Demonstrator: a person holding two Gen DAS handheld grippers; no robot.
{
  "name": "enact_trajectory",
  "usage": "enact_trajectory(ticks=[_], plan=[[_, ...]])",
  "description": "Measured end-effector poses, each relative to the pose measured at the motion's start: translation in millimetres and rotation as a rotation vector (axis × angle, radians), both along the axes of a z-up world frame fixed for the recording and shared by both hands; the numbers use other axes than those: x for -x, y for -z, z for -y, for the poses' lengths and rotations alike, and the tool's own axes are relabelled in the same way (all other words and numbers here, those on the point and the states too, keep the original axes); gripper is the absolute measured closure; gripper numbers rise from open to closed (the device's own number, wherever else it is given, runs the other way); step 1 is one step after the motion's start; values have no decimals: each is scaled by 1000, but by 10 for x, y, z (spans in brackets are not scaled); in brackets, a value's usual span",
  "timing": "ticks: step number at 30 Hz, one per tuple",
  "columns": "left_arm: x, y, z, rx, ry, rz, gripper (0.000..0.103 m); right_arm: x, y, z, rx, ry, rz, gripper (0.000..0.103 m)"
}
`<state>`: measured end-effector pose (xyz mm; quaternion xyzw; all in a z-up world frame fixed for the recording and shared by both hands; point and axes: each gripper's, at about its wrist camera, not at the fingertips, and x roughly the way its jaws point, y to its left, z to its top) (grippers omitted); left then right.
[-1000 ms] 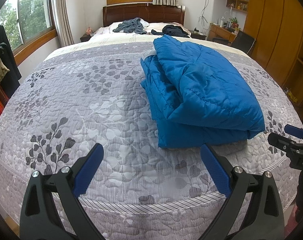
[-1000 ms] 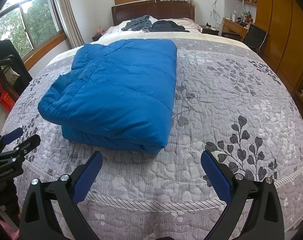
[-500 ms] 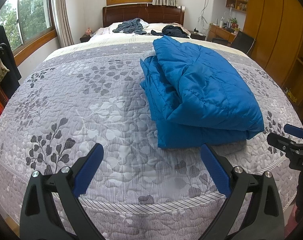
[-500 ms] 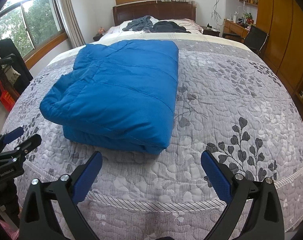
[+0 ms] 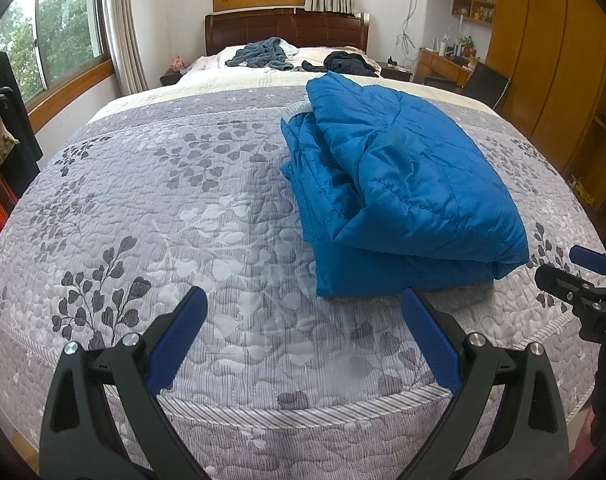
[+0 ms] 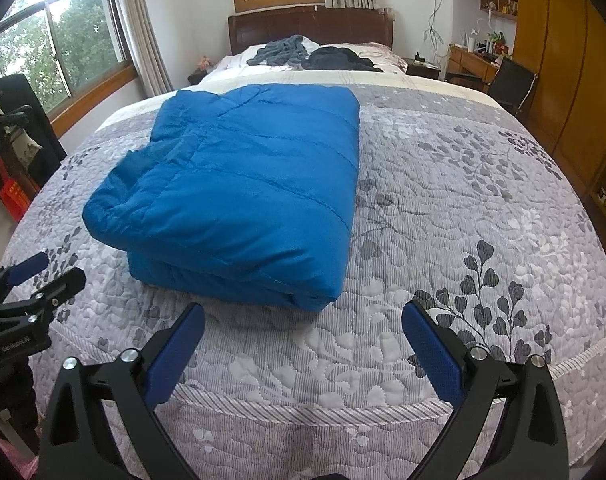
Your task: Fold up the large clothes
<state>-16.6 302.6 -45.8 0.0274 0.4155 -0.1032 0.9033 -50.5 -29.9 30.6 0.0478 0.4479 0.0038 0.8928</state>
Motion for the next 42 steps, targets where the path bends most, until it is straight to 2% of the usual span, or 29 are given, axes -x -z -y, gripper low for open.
enact_trajectory(ticks=[42], plan=[[-27, 18, 26, -3, 7, -1, 6, -80, 46, 14, 70, 19, 7, 4]])
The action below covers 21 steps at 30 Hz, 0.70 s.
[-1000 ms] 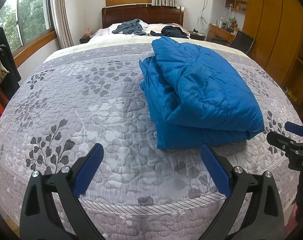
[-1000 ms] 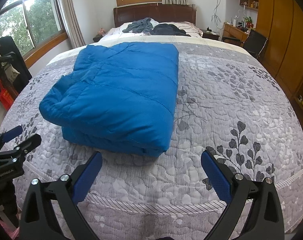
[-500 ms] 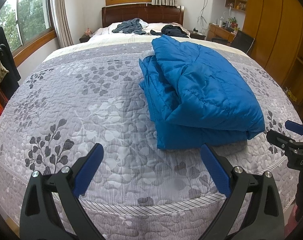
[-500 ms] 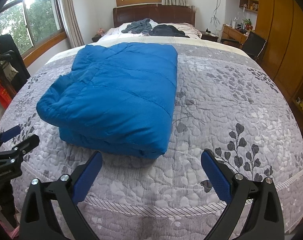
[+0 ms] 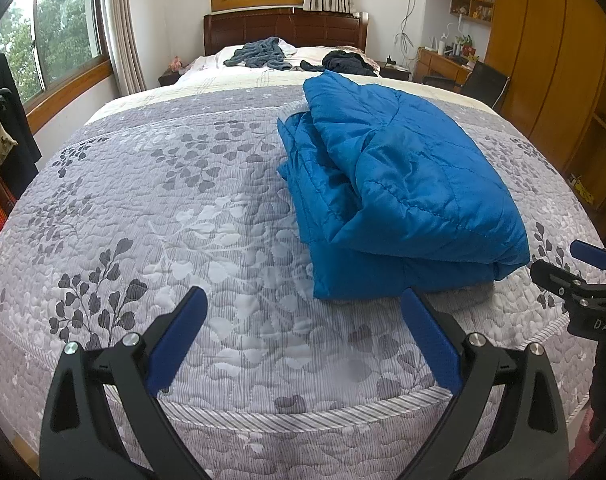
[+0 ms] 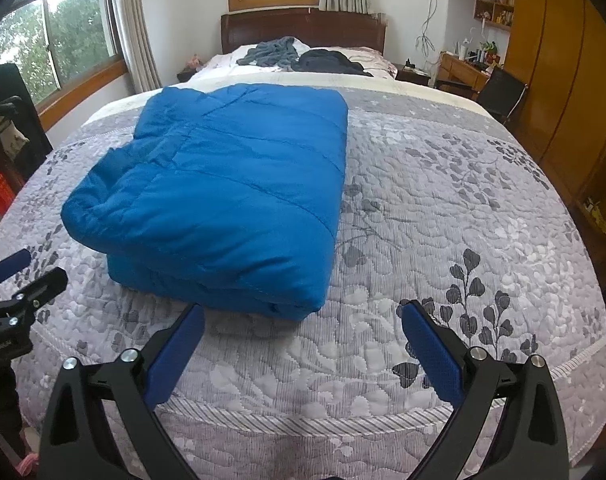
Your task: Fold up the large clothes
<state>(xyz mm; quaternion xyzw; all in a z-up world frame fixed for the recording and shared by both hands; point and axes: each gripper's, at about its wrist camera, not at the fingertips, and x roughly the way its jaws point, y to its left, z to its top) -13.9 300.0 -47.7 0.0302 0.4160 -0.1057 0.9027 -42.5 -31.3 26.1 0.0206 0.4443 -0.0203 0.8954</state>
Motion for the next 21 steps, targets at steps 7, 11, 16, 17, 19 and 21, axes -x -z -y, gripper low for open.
enact_trajectory(ticks=[7, 11, 16, 17, 19, 21], plan=[[1, -1, 1, 0, 0, 0, 6, -3, -3, -12, -3, -2, 1, 4], [-3, 2, 4, 0, 0, 0, 6, -10, -2, -5, -4, -4, 1, 4], [2, -1, 4, 0, 1, 0, 6, -9, -3, -5, -4, -4, 1, 4], [1, 0, 4, -1, 0, 0, 6, -9, -3, -6, -5, -4, 1, 4], [1, 0, 4, 0, 0, 0, 6, -11, -2, -4, -3, -4, 1, 4], [1, 1, 5, 0, 0, 0, 6, -10, -3, -3, -5, -5, 1, 4]])
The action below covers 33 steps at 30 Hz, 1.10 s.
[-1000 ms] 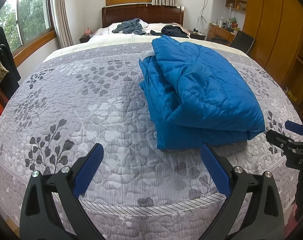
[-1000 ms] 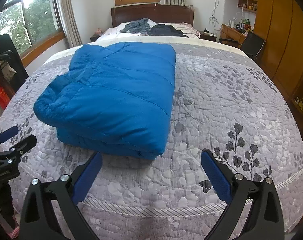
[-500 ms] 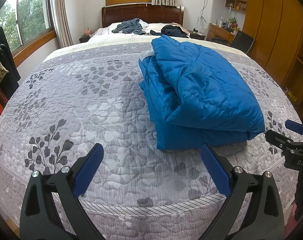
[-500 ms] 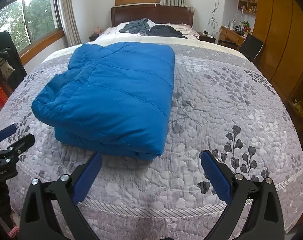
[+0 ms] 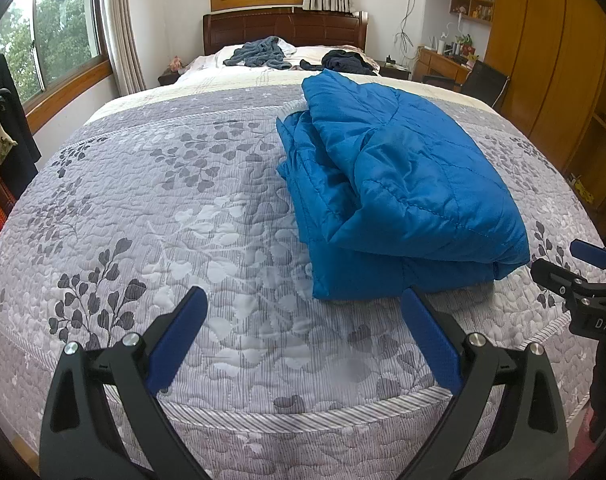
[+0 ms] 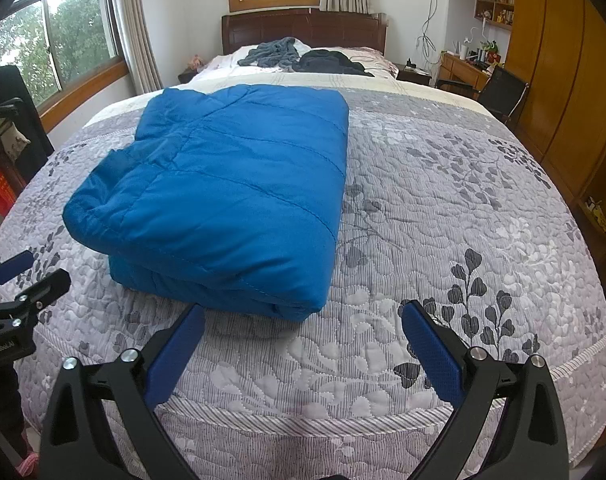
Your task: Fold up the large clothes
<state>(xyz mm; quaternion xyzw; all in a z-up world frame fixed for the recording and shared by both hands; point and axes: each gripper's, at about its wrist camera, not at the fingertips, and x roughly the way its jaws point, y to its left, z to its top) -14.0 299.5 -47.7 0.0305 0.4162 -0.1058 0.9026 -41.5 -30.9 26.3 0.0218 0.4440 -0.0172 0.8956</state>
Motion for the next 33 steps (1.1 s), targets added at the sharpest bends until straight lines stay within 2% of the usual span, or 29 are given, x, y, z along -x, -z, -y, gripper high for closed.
enact_trajectory(ticks=[26, 33], plan=[[-3, 5, 16, -1, 5, 1, 6, 26, -36, -26, 20, -9, 16, 4], [-39, 23, 33, 3, 12, -2, 6, -15, -4, 45, -14, 6, 0, 4]])
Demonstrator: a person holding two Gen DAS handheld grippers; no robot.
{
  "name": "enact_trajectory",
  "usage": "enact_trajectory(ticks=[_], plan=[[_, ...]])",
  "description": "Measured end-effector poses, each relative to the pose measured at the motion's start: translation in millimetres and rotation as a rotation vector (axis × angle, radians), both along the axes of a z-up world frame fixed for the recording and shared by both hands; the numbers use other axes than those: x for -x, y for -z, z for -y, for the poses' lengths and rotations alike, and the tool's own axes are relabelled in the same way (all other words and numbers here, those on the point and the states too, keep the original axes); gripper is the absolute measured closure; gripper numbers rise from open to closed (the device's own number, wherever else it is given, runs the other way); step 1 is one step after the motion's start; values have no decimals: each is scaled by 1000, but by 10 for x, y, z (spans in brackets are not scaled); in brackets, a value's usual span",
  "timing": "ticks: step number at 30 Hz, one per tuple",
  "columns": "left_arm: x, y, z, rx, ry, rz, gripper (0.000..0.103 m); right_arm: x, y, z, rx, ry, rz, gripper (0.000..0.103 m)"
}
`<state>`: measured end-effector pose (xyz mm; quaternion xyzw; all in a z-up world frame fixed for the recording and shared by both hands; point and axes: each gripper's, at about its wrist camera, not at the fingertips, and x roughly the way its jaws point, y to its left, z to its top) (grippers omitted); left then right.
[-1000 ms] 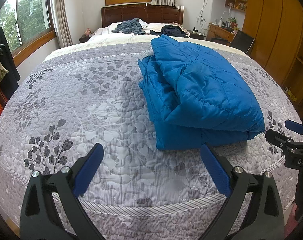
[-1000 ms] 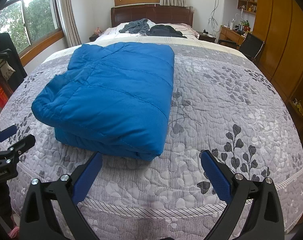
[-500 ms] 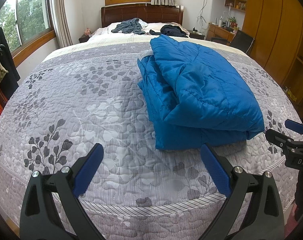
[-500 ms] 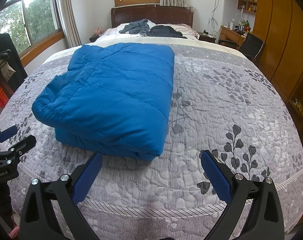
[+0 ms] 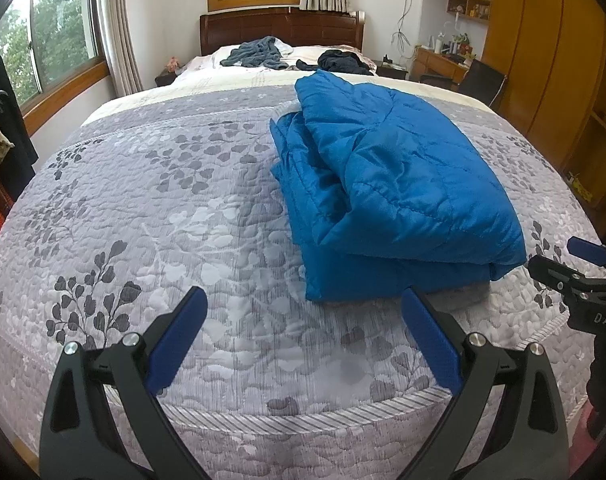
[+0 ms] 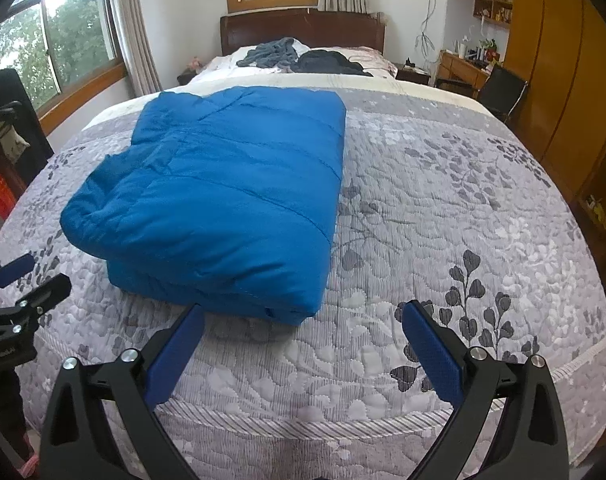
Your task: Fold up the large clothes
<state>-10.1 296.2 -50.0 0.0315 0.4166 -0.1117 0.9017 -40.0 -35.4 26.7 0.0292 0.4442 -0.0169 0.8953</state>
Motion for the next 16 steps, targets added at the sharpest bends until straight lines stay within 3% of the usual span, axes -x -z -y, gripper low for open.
enact_trajectory(ticks=[16], plan=[[-32, 16, -9, 0, 3, -6, 6, -2, -27, -42, 47, 8, 38, 4]])
